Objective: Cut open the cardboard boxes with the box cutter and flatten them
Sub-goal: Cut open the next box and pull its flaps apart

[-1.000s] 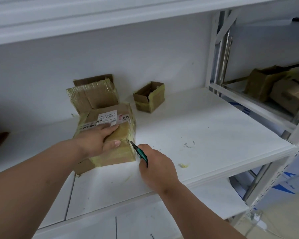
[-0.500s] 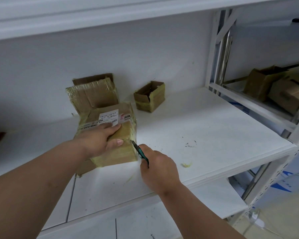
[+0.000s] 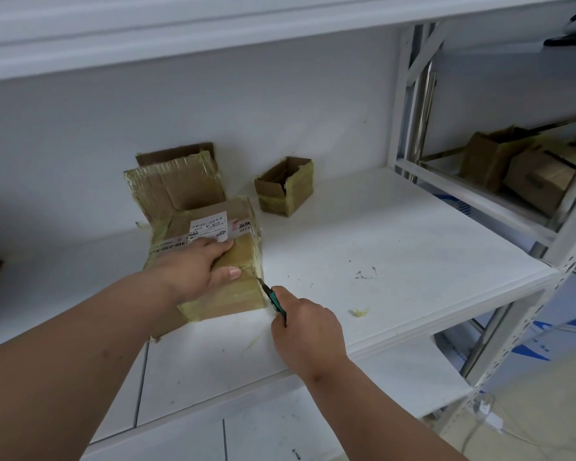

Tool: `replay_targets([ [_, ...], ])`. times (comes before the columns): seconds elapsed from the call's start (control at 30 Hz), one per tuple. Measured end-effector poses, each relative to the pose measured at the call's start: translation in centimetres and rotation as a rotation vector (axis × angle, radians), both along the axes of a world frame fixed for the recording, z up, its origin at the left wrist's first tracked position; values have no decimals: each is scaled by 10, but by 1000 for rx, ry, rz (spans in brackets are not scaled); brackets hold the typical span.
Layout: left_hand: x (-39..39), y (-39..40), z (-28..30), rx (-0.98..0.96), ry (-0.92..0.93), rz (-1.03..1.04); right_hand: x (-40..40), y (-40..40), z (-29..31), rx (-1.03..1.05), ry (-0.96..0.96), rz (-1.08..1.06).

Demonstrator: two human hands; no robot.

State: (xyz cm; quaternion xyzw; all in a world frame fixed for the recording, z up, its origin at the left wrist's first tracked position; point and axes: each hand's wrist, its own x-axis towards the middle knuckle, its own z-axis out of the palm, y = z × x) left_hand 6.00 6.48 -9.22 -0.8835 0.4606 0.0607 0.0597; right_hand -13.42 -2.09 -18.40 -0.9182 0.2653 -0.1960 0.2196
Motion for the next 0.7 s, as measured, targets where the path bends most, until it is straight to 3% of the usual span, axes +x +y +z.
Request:
replay_targets([
  [0.47,0,-1,3,7,-1,-15,-2,-1,7,15,302,42],
  [0.7,9,-2,2,10,11,-35,-2,-3,2,68,129,-63],
])
